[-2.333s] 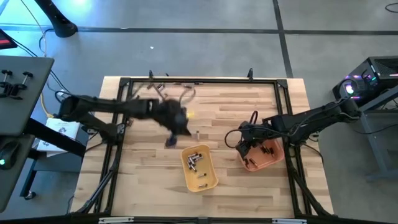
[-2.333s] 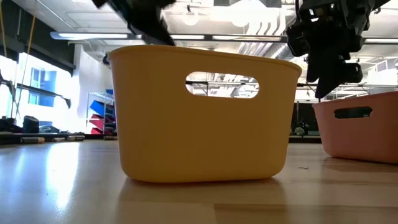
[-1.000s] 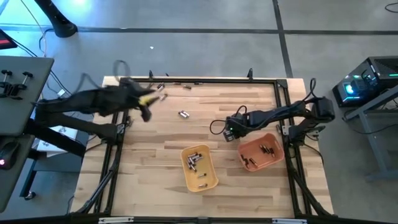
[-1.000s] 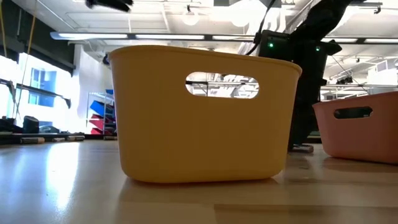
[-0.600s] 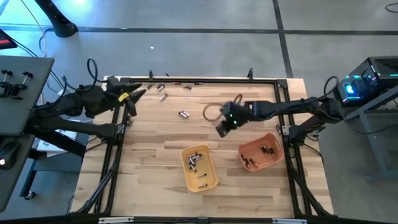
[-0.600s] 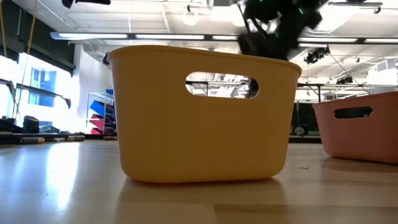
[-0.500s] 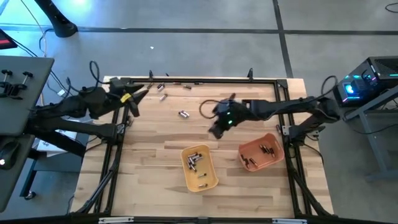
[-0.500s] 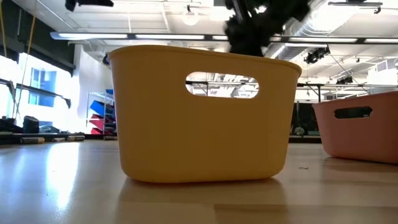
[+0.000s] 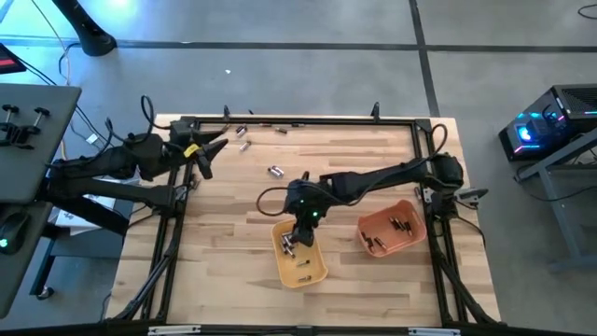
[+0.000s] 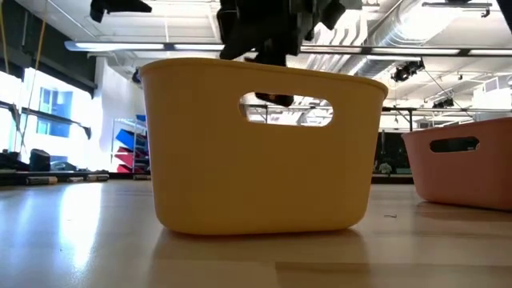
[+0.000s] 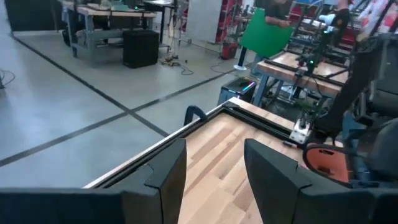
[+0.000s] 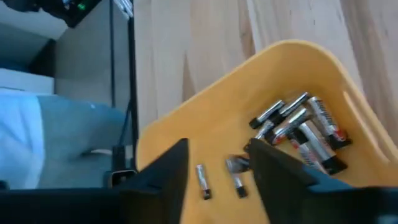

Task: Sort batteries
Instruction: Put the silver battery into the yellow bin

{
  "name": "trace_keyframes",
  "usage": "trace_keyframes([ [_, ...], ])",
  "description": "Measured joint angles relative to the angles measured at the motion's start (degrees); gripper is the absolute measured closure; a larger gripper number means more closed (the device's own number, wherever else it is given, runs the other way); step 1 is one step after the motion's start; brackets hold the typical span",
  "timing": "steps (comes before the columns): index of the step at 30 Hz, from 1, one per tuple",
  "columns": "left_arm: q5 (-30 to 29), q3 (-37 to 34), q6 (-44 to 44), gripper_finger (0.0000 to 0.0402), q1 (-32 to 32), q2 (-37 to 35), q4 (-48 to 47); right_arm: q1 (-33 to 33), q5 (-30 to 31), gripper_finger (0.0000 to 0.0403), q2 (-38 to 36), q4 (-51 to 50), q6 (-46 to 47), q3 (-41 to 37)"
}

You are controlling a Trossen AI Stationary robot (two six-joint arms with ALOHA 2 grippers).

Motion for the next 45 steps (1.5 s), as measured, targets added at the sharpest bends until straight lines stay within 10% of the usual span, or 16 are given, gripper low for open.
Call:
trace_keyframes([
  [8,2.46,0.0,-0.31,0.0247,-0.02,-3.68,-0.04,-8.02,22.72,0.0164,1.95,-10.93,-4.01,15.61],
  [20,3.59,0.04,-0.49,0.0247,-0.02,-7.58,-0.05,-19.76,25.08,0.0192,23.56,-20.98,-10.05,32.75],
  [35,1.25,0.04,-0.54,0.0247,-0.02,-7.56,-0.01,-20.35,33.18,0.0193,30.85,-18.69,-6.33,34.34],
  [45,-0.87,0.04,-0.48,0.0247,-0.02,-7.56,0.0,-20.41,29.59,0.038,30.7,-21.5,-11.35,34.39],
])
